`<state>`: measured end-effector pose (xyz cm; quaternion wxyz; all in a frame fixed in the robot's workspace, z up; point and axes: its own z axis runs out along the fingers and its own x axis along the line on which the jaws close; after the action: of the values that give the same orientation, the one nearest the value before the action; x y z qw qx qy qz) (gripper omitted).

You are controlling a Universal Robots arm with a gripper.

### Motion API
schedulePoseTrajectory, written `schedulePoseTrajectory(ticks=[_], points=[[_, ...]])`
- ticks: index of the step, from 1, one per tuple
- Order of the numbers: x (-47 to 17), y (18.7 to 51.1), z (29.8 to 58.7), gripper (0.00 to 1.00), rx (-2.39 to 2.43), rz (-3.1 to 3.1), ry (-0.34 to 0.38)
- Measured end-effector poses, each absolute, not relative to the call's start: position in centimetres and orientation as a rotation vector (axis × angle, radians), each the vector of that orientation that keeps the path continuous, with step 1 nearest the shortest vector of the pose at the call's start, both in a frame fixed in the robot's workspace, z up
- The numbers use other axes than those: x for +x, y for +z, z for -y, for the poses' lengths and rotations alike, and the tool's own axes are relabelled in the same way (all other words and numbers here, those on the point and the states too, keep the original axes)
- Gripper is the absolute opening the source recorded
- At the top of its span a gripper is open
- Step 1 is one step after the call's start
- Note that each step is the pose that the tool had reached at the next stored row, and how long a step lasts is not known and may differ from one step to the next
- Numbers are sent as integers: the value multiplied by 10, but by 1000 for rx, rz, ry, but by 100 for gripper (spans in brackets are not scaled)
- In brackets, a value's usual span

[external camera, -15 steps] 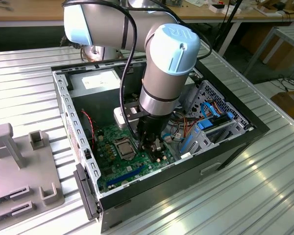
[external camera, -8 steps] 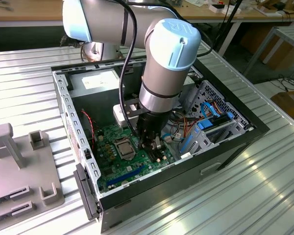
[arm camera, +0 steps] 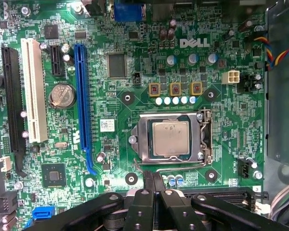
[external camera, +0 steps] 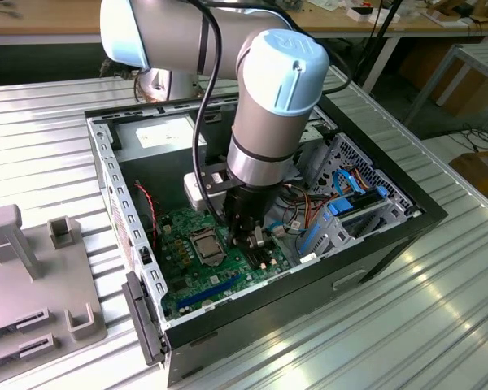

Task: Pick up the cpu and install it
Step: 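Install the first cpu locking lever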

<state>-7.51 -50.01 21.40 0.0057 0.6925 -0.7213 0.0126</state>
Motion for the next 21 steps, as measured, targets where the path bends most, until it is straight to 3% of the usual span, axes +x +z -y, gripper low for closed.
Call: schedulePoseTrajectory(ticks=[21], points=[[-85,214,498,11,2176,2249,56]])
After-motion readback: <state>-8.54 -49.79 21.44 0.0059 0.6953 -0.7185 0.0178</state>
